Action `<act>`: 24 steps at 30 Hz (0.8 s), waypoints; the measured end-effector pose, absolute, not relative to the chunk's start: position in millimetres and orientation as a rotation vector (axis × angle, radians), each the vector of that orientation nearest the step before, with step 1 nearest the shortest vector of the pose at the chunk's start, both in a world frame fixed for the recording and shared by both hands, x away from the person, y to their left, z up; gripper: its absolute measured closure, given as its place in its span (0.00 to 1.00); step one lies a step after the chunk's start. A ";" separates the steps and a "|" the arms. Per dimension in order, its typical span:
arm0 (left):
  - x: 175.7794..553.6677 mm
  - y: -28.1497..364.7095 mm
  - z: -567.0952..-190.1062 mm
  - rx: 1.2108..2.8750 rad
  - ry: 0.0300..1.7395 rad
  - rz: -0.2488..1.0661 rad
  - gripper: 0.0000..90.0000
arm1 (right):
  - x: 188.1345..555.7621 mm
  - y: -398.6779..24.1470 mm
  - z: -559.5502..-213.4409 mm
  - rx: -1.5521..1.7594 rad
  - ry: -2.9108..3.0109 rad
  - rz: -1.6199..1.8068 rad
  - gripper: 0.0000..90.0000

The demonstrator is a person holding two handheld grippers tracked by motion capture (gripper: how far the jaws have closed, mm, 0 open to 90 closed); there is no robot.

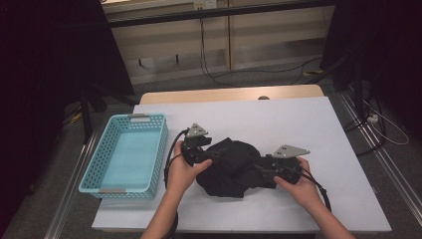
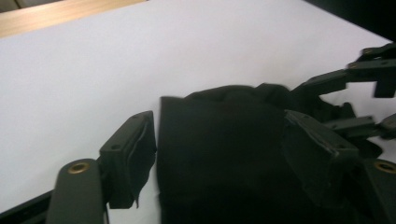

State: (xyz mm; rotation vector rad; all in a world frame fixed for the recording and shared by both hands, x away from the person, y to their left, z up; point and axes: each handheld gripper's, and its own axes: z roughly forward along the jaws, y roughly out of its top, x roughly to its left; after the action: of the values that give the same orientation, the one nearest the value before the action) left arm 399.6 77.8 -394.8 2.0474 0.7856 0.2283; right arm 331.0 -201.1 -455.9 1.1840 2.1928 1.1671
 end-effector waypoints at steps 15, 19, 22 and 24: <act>380.5 31.3 -410.3 2.184 0.655 0.123 0.30 | 330.3 -213.8 -452.5 1.268 2.142 1.156 0.22; 379.7 25.7 -421.8 2.240 0.640 0.117 0.39 | 329.6 -212.8 -453.8 1.260 2.153 1.149 0.29; 380.5 25.1 -426.9 2.253 0.641 0.129 0.44 | 329.6 -212.0 -454.1 1.266 2.167 1.173 0.38; 381.5 26.1 -428.1 2.255 0.646 0.124 0.46 | 329.2 -211.2 -454.4 1.266 2.177 1.182 0.44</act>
State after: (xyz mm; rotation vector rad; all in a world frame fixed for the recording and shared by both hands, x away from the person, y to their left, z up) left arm 381.5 26.1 -428.1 2.2552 0.6458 0.1244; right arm 329.2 -211.2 -454.4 1.2659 2.1768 1.1820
